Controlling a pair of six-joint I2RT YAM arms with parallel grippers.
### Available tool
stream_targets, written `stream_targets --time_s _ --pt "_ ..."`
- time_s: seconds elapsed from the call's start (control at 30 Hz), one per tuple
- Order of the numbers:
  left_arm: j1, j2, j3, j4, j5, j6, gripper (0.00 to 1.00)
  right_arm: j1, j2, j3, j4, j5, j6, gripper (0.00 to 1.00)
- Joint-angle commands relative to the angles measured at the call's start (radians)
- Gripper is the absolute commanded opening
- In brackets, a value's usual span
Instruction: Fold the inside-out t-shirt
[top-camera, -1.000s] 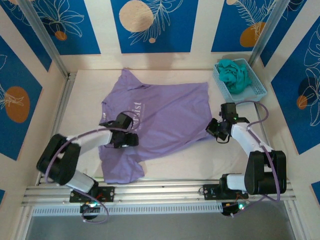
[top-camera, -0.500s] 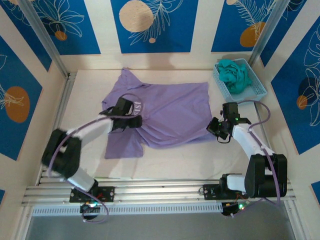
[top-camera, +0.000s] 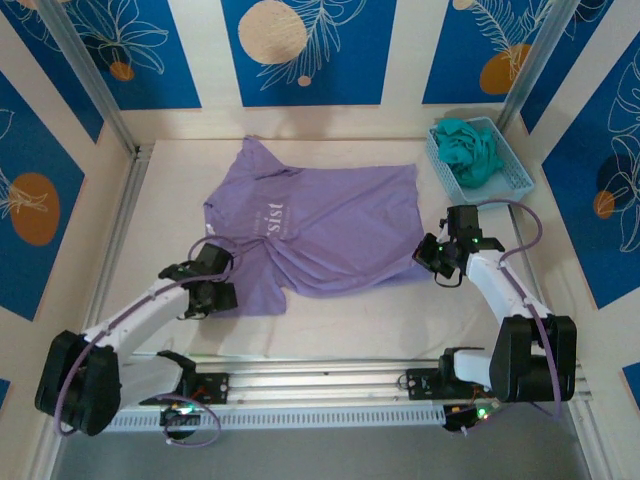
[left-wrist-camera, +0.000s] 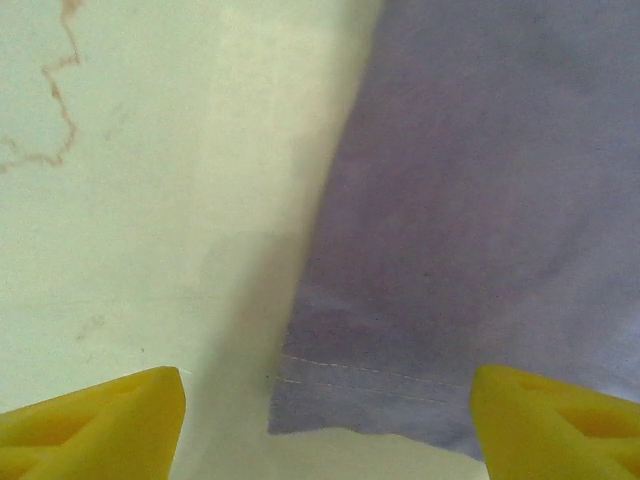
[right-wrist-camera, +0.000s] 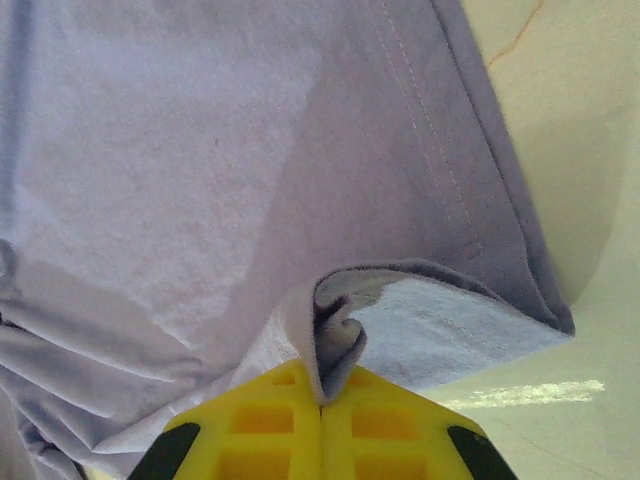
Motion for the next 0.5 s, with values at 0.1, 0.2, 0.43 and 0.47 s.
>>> stream_targets --time_s 0.1,0.2,0.43,0.47 --pt "0.021 0.08 -0.029 0.078 0.078 -0.012 0.62 -0.014 -0.018 -0.016 0.02 -0.051 -0.021 0.0" --pt "0.022 0.131 -0.038 0.127 0.104 -0.007 0.53 -0.018 -0.022 -0.018 0.022 -0.057 -0.021 0.0" --pt "0.02 0.131 -0.059 0.145 0.144 -0.018 0.24 -0.027 -0.054 -0.019 0.007 -0.046 -0.025 0.0" --pt "0.021 0.123 -0.066 0.147 0.146 -0.02 0.2 -0.03 -0.057 -0.018 0.007 -0.045 -0.025 0.0"
